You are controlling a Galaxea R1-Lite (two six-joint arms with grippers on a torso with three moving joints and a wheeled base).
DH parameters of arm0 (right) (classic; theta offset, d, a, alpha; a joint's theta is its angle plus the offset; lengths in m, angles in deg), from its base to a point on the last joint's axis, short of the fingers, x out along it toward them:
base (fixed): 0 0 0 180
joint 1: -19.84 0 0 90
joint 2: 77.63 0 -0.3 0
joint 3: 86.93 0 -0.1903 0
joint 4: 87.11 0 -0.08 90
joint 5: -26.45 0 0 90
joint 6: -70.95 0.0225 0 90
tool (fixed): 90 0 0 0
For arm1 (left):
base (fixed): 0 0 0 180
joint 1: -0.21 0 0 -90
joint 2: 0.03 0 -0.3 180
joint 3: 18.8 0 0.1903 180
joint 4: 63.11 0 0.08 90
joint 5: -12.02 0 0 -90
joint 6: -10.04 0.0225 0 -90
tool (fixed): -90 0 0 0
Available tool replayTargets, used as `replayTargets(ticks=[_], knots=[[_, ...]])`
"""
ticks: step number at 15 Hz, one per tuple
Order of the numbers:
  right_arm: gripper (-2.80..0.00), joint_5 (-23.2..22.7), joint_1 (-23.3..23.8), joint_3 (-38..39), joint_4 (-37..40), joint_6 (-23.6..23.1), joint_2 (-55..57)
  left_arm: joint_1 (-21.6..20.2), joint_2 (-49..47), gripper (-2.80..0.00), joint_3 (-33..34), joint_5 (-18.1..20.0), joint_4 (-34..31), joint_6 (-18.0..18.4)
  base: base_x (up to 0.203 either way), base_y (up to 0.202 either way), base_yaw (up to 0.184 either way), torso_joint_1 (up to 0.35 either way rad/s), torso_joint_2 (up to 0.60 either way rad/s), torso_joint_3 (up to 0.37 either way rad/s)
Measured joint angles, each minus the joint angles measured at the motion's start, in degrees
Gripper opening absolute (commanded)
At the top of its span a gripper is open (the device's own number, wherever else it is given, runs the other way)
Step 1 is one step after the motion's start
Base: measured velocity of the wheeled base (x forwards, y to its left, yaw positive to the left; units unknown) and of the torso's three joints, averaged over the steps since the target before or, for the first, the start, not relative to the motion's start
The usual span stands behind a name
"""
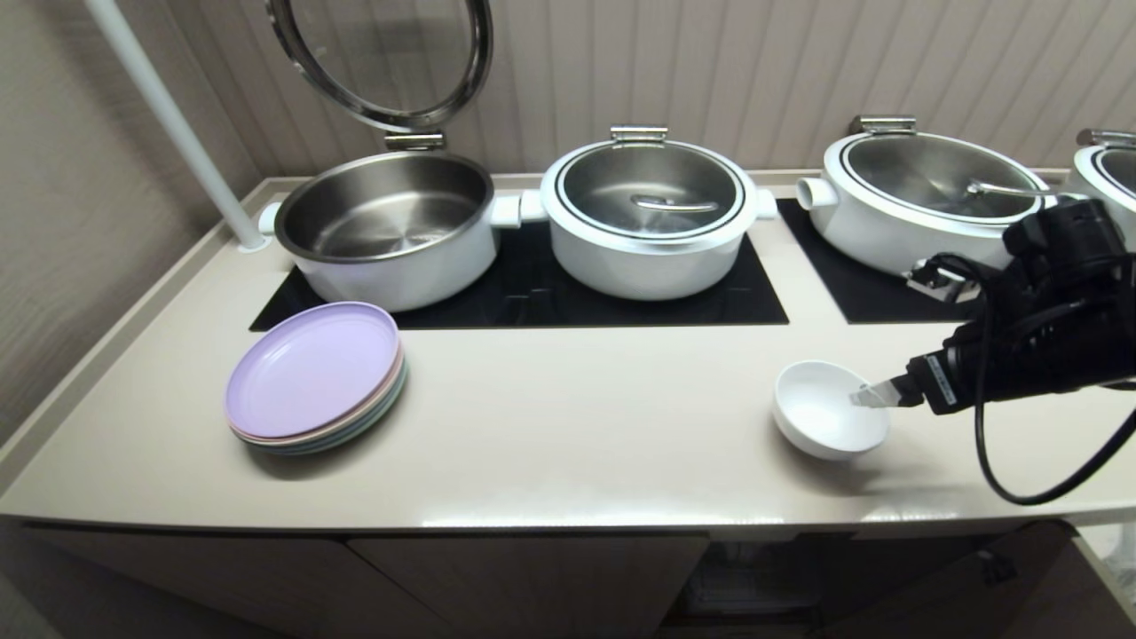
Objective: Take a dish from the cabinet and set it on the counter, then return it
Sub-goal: Pick up the bowl from the table
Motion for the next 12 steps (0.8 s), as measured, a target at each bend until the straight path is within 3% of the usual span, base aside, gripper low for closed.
replayTargets(ticks=[4, 9, 12], knots=[[0.00, 0.74, -0.55, -0.63, 3.57, 1.46, 0.55, 0.00, 0.00, -2.80, 0.00, 0.03, 0.00, 0.02, 0.000, 0.000, 0.000, 0.000, 0.00, 0.000], [0.00, 3.66, -3.61, -3.41, 7.37, 10.10, 1.53, 0.00, 0.00, -2.80, 0.00, 0.04, 0.00, 0.00, 0.000, 0.000, 0.000, 0.000, 0.00, 0.000], [0.00, 3.83, -4.40, -4.55, 8.27, 12.71, 2.61, 0.00, 0.00, -2.80, 0.00, 0.03, 0.00, 0.02, 0.000, 0.000, 0.000, 0.000, 0.00, 0.000]])
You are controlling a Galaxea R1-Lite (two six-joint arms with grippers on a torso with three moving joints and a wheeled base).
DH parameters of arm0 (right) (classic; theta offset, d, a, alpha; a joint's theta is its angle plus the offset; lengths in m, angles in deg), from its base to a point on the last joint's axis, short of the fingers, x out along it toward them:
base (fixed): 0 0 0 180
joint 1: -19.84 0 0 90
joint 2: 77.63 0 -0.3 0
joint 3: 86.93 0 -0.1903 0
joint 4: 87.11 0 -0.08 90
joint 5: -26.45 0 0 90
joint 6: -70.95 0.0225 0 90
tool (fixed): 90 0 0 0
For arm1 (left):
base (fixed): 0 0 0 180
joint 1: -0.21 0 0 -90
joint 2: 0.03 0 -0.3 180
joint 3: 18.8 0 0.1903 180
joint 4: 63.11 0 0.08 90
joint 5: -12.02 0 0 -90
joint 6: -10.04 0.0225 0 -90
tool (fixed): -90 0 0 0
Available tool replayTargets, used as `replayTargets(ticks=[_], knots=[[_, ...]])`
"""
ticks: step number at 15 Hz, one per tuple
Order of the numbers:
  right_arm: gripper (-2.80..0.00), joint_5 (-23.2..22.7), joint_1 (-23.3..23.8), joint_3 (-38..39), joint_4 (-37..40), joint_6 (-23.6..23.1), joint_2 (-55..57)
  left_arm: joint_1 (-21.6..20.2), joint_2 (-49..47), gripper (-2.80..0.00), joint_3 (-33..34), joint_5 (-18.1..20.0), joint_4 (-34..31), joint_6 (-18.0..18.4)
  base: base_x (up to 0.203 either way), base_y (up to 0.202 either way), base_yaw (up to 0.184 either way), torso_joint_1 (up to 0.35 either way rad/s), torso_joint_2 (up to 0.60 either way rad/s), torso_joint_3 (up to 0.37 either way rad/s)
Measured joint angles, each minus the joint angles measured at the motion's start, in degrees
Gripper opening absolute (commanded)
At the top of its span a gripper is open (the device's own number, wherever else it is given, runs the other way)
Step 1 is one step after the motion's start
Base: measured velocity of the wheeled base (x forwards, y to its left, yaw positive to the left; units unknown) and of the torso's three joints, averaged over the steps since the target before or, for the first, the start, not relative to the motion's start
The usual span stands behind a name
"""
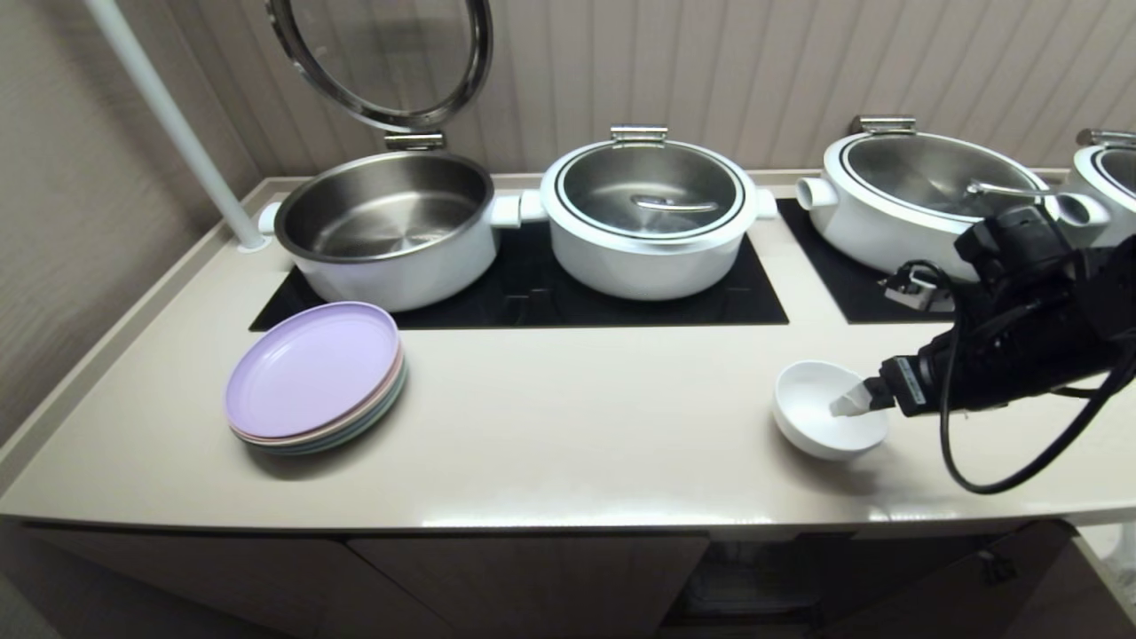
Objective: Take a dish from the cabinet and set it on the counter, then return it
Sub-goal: Pick up the bowl from the table
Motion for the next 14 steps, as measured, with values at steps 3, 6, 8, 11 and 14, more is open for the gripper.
replayTargets(ticks=[3, 6, 8, 11, 14], knots=[[0.00, 1.16, -0.12, -1.27, 0.17, 2.55, 1.39, 0.00, 0.00, -2.80, 0.00, -0.01, 0.00, -0.02, 0.000, 0.000, 0.000, 0.000, 0.00, 0.000], [0.00, 2.08, -0.11, -2.29, 0.06, 4.18, 2.90, 0.00, 0.00, -2.80, 0.00, -0.02, 0.00, 0.00, 0.000, 0.000, 0.000, 0.000, 0.00, 0.000], [0.00, 2.77, -0.07, -2.54, 0.01, 4.82, 3.79, 0.00, 0.00, -2.80, 0.00, 0.01, 0.00, 0.02, 0.000, 0.000, 0.000, 0.000, 0.00, 0.000], [0.00, 3.21, -0.01, -2.60, -0.04, 4.88, 4.90, 0.00, 0.00, -2.80, 0.00, -0.01, 0.00, -0.02, 0.000, 0.000, 0.000, 0.000, 0.00, 0.000], [0.00, 3.22, -0.01, -2.68, -0.30, 4.89, 5.70, 0.00, 0.00, -2.80, 0.00, 0.01, 0.00, 0.00, 0.000, 0.000, 0.000, 0.000, 0.00, 0.000]])
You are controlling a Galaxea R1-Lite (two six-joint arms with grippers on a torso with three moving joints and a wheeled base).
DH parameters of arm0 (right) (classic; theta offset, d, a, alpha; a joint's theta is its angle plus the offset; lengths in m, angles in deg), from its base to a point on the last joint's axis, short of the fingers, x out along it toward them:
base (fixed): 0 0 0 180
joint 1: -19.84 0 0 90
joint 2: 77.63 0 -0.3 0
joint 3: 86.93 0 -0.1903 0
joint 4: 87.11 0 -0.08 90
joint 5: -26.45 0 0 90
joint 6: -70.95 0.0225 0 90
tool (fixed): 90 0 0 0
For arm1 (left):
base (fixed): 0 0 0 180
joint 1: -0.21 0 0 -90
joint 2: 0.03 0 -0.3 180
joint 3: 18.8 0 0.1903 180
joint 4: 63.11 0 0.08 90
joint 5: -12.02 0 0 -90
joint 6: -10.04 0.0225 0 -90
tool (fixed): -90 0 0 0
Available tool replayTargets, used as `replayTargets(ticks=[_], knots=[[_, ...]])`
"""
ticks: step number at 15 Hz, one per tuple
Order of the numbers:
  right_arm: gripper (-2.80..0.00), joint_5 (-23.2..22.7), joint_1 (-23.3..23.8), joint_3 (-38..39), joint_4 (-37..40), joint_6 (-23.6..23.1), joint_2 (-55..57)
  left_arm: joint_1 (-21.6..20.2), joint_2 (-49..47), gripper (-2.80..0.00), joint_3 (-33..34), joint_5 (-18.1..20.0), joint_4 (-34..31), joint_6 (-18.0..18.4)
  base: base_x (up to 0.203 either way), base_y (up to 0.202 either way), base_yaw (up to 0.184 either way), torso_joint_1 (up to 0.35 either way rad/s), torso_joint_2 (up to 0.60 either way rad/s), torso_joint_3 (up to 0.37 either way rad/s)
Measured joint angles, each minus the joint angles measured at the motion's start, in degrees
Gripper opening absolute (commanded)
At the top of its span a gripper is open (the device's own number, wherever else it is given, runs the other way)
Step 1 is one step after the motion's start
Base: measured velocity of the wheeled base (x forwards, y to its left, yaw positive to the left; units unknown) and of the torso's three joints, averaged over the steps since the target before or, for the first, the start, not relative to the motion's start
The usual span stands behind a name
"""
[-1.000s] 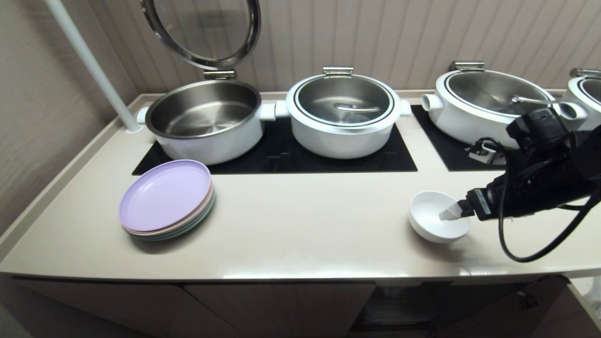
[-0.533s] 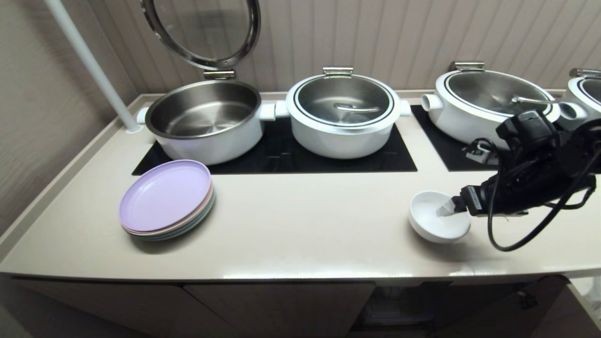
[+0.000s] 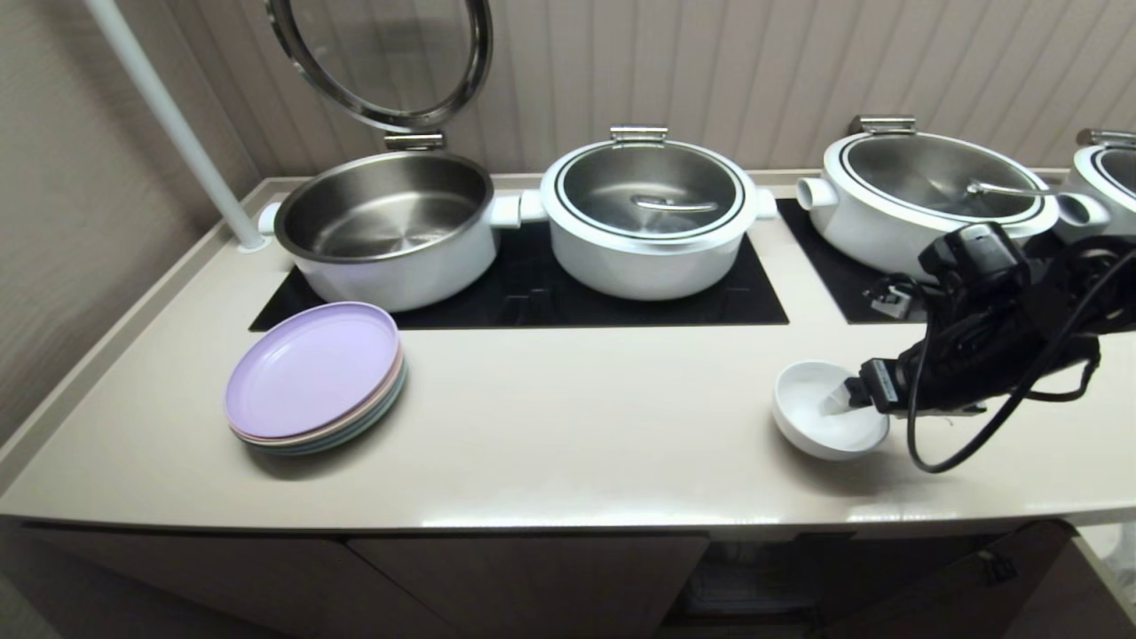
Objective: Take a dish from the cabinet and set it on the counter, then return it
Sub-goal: Pick up the bowl from the table
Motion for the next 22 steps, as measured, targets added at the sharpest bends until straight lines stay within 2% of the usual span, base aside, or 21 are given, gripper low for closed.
replayTargets(ticks=[6, 16, 22], knots=[[0.00, -0.02, 0.11, 0.00, -0.44, 1.57, 1.23, 0.00, 0.00, -2.80, 0.00, 0.00, 0.00, 0.00, 0.000, 0.000, 0.000, 0.000, 0.00, 0.000], [0.00, 0.00, 0.00, -1.54, -0.68, 1.66, 3.34, 0.00, 0.00, -2.80, 0.00, -0.03, -0.01, 0.00, 0.000, 0.000, 0.000, 0.000, 0.00, 0.000], [0.00, 0.00, -0.22, -3.11, -0.74, 5.29, 4.36, 0.00, 0.00, -2.80, 0.00, -0.02, 0.00, 0.00, 0.000, 0.000, 0.000, 0.000, 0.00, 0.000]])
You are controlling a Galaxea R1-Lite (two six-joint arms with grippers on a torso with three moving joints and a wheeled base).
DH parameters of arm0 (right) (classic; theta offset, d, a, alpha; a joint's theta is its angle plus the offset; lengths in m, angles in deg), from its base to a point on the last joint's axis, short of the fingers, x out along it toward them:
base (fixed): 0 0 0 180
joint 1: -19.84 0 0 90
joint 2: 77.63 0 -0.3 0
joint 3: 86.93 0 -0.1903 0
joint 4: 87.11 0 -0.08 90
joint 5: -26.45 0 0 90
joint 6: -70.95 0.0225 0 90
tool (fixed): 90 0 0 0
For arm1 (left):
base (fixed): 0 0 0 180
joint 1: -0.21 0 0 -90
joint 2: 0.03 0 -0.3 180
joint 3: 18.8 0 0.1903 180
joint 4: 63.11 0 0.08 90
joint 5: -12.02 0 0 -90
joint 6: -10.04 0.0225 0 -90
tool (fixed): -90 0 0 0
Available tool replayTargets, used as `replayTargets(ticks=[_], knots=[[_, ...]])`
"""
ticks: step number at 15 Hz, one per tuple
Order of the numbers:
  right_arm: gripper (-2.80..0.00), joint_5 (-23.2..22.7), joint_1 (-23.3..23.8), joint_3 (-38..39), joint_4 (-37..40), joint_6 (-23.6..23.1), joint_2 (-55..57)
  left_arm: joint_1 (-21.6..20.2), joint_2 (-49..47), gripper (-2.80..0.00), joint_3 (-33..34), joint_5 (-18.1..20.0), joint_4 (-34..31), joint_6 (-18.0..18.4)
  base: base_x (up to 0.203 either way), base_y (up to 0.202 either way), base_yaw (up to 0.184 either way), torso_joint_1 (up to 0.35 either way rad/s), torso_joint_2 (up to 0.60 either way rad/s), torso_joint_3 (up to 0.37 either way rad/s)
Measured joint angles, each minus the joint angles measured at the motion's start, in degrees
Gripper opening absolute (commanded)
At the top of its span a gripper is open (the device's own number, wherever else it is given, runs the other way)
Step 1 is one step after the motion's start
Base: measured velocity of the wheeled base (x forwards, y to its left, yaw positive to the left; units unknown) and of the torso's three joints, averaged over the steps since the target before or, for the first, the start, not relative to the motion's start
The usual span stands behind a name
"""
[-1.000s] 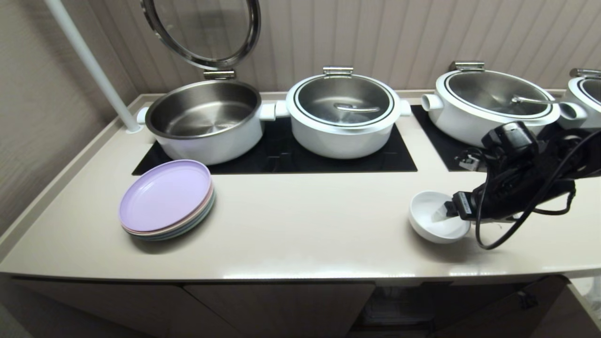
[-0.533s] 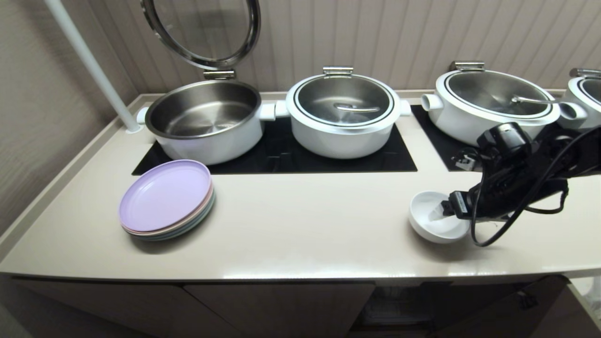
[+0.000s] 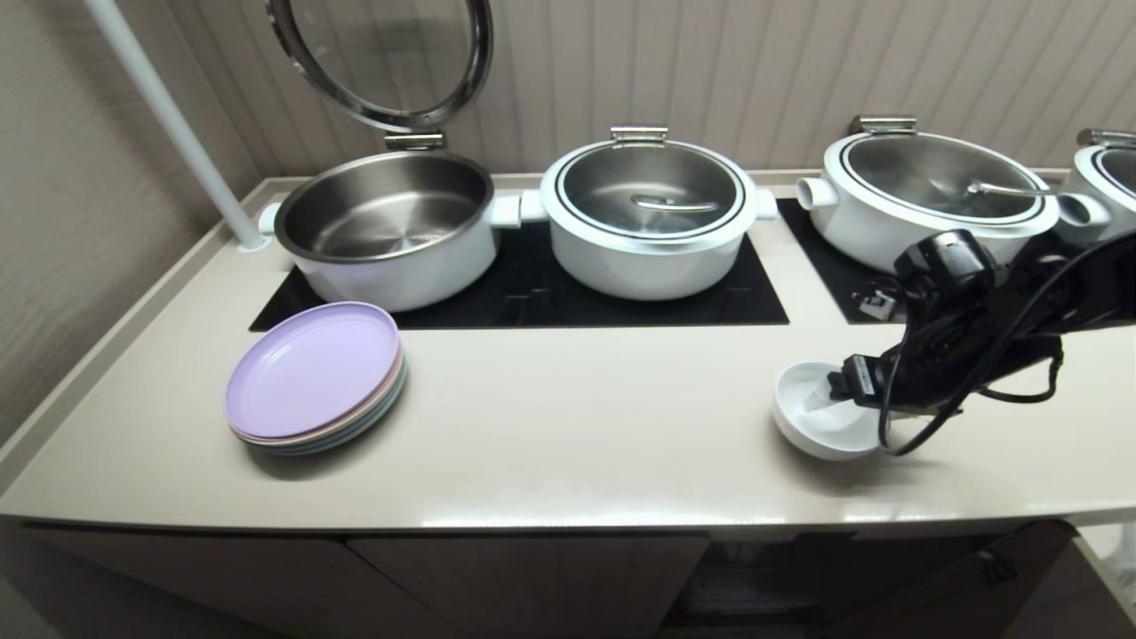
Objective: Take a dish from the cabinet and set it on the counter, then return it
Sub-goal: Pick up the bowl from the table
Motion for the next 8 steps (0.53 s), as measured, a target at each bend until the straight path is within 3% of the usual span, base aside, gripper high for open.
replayTargets(ticks=[8], knots=[[0.00, -0.01, -0.22, -1.07, 0.06, 0.31, 0.87, 0.00, 0.00, -2.80, 0.00, -0.02, 0.00, 0.00, 0.000, 0.000, 0.000, 0.000, 0.00, 0.000]])
